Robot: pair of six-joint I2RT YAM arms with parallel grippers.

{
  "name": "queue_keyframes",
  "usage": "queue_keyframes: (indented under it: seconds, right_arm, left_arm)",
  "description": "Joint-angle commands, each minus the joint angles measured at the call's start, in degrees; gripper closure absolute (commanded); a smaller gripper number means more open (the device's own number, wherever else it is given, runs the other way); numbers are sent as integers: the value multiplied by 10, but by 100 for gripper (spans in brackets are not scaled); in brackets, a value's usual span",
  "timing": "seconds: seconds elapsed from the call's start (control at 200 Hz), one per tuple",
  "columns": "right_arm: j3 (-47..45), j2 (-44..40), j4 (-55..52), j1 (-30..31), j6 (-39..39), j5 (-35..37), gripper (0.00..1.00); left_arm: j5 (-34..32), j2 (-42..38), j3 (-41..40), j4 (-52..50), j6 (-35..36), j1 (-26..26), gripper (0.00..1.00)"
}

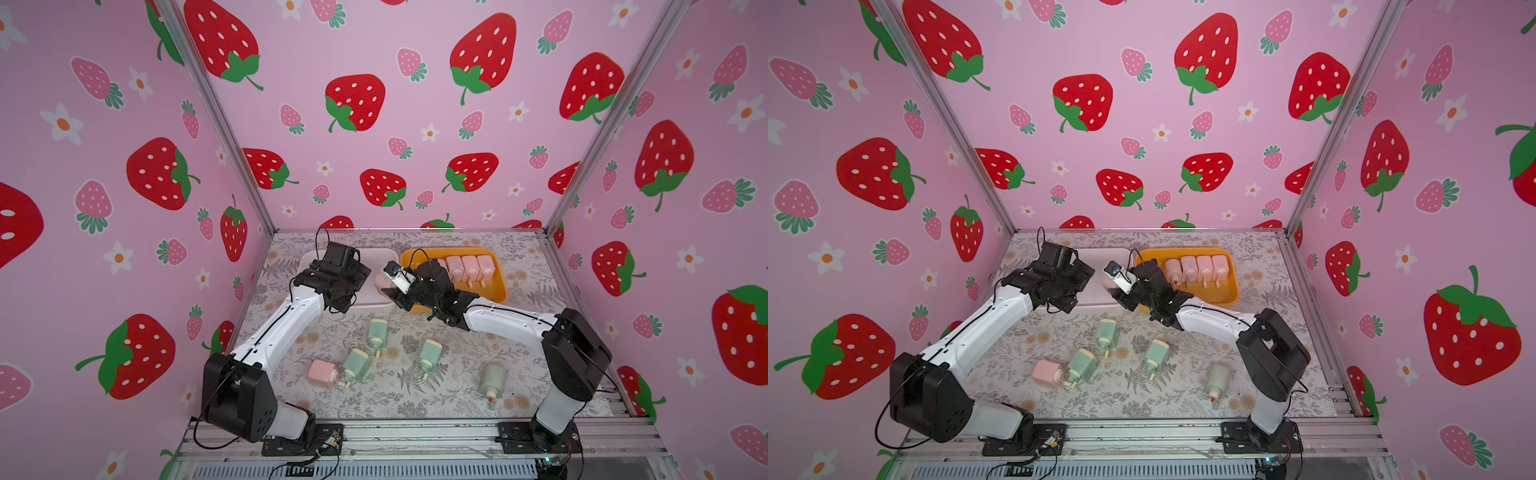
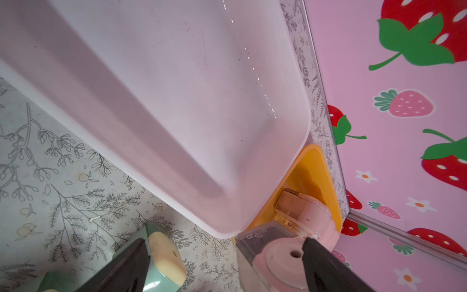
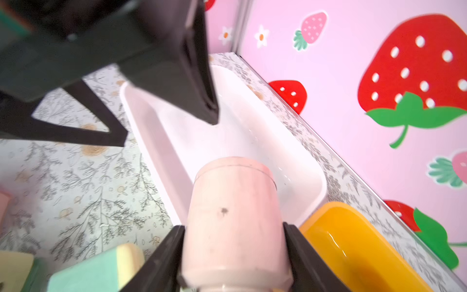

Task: Place the pencil sharpeners by color into the storage box
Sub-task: Place the pencil sharpener in the storage box.

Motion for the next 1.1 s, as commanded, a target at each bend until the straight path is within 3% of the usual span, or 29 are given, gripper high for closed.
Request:
queue_keyframes:
  seconds: [0.0,0.245,0.37,0.715,0.89,1.096]
  right_arm:
    - [2,-30,48,-12,96,85,100]
    - [9,-7,53,-52,209,211,100]
    - [15,23,90,-53,213,279,100]
    - [59,98,112,-53,246,302,100]
    - [68,129,117,-52,257,350,100]
    - [83,149,101,-52,255,349,97]
  left_arm:
    - [-6,7,1,52,116,2,0]
    - [14,19,-15,122,280,3,0]
    - [52,29,-14,131,292,7,0]
    - [128,38,-30,171,340,8,0]
    - [153,46,-51,195,324,7,0]
    - [173,59,-62,198,319,7,0]
